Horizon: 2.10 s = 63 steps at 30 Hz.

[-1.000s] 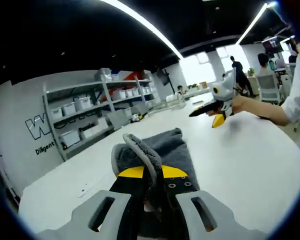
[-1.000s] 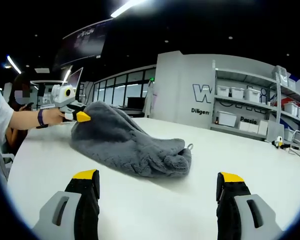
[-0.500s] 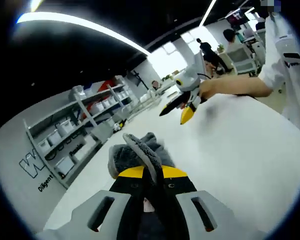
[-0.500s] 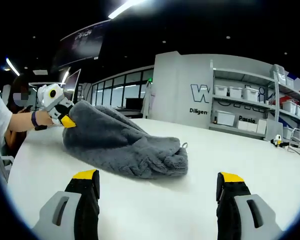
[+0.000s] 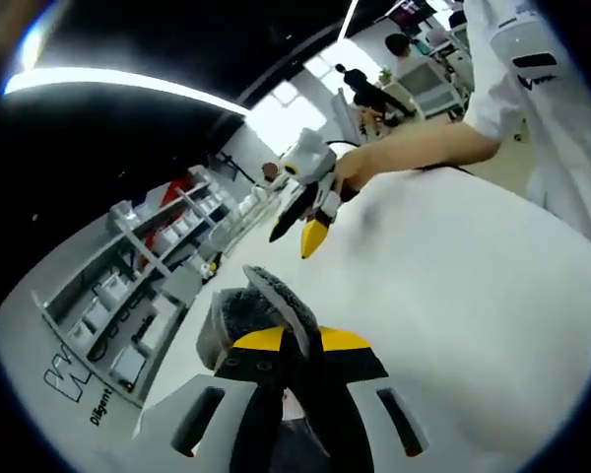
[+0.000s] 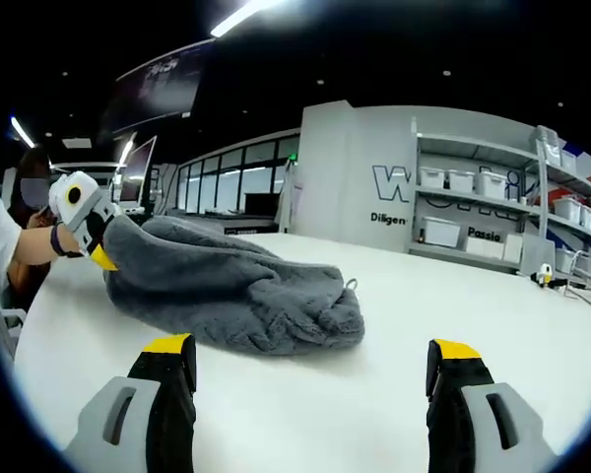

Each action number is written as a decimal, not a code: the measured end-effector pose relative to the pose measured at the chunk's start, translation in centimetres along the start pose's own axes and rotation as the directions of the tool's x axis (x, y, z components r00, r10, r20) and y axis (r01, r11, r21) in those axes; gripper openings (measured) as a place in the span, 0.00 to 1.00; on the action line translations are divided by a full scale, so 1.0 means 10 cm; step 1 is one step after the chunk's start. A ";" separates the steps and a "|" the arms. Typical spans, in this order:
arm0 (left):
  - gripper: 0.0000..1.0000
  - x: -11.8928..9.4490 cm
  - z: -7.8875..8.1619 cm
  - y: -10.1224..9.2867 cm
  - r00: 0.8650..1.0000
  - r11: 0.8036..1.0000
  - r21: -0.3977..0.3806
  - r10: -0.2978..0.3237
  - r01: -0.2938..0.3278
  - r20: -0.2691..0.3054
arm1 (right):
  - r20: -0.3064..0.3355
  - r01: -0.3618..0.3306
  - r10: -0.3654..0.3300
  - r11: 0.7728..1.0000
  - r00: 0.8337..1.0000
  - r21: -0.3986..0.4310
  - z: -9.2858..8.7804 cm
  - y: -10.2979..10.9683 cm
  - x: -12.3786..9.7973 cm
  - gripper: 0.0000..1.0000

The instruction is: Open the folded towel by lifting each exposed corner and separating the folded layers until the towel lies flat within the target outline without major curled edges

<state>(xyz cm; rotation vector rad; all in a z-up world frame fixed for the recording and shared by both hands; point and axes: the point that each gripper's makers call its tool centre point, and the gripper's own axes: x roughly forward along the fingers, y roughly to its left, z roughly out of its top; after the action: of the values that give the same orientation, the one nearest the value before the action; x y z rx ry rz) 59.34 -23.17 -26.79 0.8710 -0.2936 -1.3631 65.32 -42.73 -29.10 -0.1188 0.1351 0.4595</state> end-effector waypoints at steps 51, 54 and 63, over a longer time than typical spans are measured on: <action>0.10 0.75 0.69 -1.35 0.950 0.826 0.492 -0.314 0.275 -0.003 | -0.156 -0.129 0.104 0.979 0.982 -0.155 0.09 0.77 -1.51 0.97; 0.10 0.77 0.68 -1.43 0.944 0.806 0.516 -0.330 0.290 -0.014 | -0.165 -0.141 0.115 0.978 0.980 -0.156 0.06 0.82 -1.54 0.97; 0.10 0.74 0.76 -1.52 0.935 0.788 0.537 -0.355 0.302 -0.005 | -0.177 -0.168 0.140 0.974 0.974 -0.153 0.02 0.95 -1.57 0.97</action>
<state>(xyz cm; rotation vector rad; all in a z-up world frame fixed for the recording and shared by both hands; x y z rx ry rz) 45.07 -32.31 -34.31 1.3698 -0.6403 -1.6874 47.17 -41.04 -27.25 -0.3134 0.2704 0.6166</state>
